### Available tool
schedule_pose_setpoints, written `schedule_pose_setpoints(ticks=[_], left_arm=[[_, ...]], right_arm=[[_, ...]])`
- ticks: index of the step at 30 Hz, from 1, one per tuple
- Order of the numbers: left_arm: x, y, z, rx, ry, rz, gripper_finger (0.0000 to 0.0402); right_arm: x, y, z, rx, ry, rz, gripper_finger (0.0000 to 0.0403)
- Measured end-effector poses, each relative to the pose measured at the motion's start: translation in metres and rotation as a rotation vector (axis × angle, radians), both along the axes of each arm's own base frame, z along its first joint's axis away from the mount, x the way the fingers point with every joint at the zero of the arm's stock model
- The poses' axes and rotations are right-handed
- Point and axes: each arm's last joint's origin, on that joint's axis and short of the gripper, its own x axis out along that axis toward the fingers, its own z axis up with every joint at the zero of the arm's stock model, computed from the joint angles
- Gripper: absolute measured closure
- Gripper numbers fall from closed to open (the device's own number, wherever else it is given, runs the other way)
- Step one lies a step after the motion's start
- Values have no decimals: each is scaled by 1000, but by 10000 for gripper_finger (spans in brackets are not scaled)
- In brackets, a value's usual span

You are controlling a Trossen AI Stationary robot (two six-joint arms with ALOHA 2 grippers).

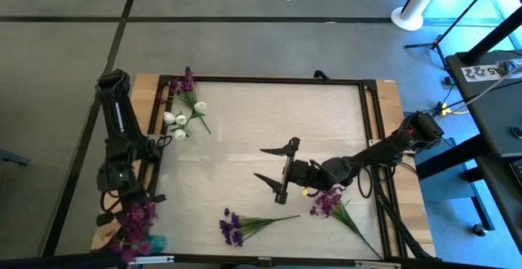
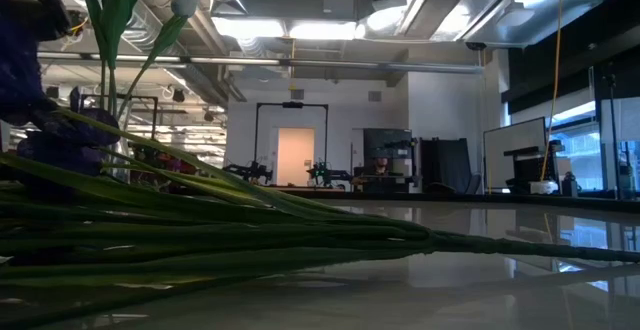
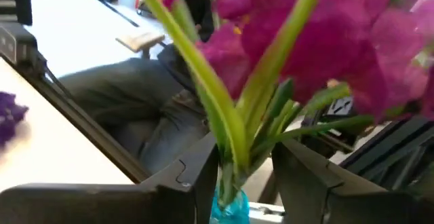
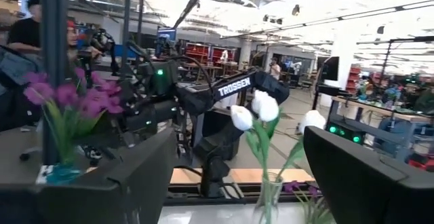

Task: Sort flowers into vase by color
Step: Put the violet flowers into the transparent blue vase

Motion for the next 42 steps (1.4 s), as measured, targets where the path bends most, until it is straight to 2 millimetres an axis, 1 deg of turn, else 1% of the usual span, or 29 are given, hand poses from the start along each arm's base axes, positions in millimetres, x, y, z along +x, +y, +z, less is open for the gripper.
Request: schedule_pose_setpoints(ticks=[4, 7, 13, 16, 20, 26, 28, 31, 35, 38, 40, 42], left_arm=[[-3, 6, 3, -30, 54, -38, 270], [-5, 11, 3, -34, 113, -24, 270], [-9, 25, 2, -18, 264, 24, 269], [-10, 30, 15, -4, 340, 62, 269], [-11, 37, 33, 50, 387, 124, 269], [-11, 56, 59, 160, 364, 301, 269], [-12, 61, 67, 166, 353, 333, 269], [-11, 64, 81, 138, 314, 337, 269], [-7, 63, 104, 102, 154, 329, 269], [-5, 67, 122, 79, 42, 363, 269], [-3, 70, 134, 72, -26, 408, 269], [-1, 73, 146, 66, -81, 462, 269]], right_arm=[[5, -9, -3, -1, 30, -18, 84], [8, -15, -4, -2, 39, -15, 84], [9, -17, -4, -32, 42, -5, 84], [8, -16, -4, -58, 47, -7, 84], [9, -16, -6, -66, 59, -8, 84], [10, -16, -13, -83, 137, -4, 84], [10, -15, -19, -83, 184, 1, 84], [15, -11, -33, -102, 254, 62, 84], [24, -2, -59, -58, 320, 179, 84], [35, 5, -80, -14, 452, 227, 84], [43, 9, -94, 19, 576, 254, 84], [52, 15, -104, 53, 687, 288, 84]])
